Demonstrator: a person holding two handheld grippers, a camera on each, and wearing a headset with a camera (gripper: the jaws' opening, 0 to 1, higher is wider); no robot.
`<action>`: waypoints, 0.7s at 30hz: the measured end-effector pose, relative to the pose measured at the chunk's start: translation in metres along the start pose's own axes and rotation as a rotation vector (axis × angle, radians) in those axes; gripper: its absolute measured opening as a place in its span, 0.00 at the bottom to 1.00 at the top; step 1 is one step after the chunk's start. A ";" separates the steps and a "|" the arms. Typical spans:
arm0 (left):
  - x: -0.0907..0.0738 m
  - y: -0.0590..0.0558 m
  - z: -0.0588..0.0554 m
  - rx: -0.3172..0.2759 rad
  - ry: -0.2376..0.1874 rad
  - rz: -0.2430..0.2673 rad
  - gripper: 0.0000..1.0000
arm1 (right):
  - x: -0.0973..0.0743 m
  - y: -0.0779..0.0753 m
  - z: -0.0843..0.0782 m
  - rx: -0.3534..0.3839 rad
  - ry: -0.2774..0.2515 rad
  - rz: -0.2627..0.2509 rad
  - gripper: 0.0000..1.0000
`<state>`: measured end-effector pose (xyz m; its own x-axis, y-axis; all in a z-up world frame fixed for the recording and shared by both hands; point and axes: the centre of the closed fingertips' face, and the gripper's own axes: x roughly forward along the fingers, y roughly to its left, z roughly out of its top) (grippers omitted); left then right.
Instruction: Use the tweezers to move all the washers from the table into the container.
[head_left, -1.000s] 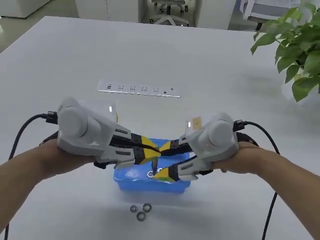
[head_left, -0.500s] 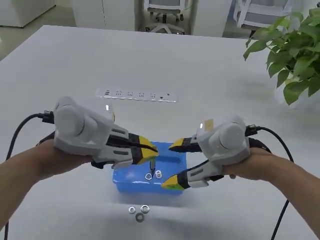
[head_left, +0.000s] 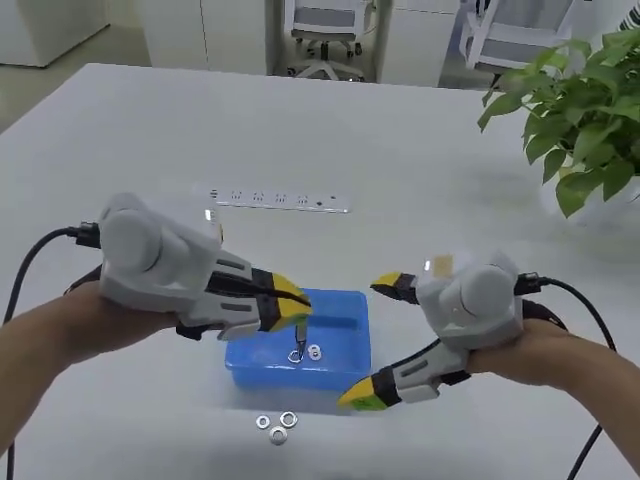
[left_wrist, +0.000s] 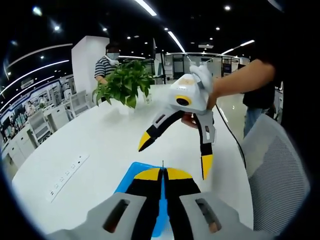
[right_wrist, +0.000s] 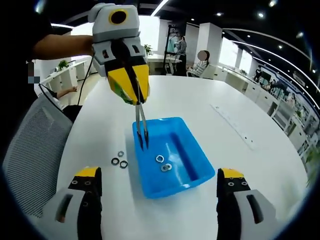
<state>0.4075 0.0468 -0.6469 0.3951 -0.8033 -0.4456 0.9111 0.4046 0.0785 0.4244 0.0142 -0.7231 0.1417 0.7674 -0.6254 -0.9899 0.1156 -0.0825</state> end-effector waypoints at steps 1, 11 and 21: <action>-0.001 0.000 0.000 -0.001 -0.001 0.001 0.05 | -0.001 0.000 -0.001 0.005 0.000 -0.004 0.99; -0.008 -0.009 0.000 -0.003 -0.002 -0.002 0.05 | -0.009 0.009 -0.006 0.049 -0.013 -0.033 1.00; -0.012 -0.021 -0.006 -0.009 0.001 -0.008 0.05 | -0.014 0.020 -0.006 0.051 -0.021 -0.041 1.00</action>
<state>0.3827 0.0509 -0.6486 0.3876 -0.8063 -0.4468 0.9132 0.4019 0.0670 0.4029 0.0020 -0.7212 0.1826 0.7744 -0.6058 -0.9816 0.1787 -0.0675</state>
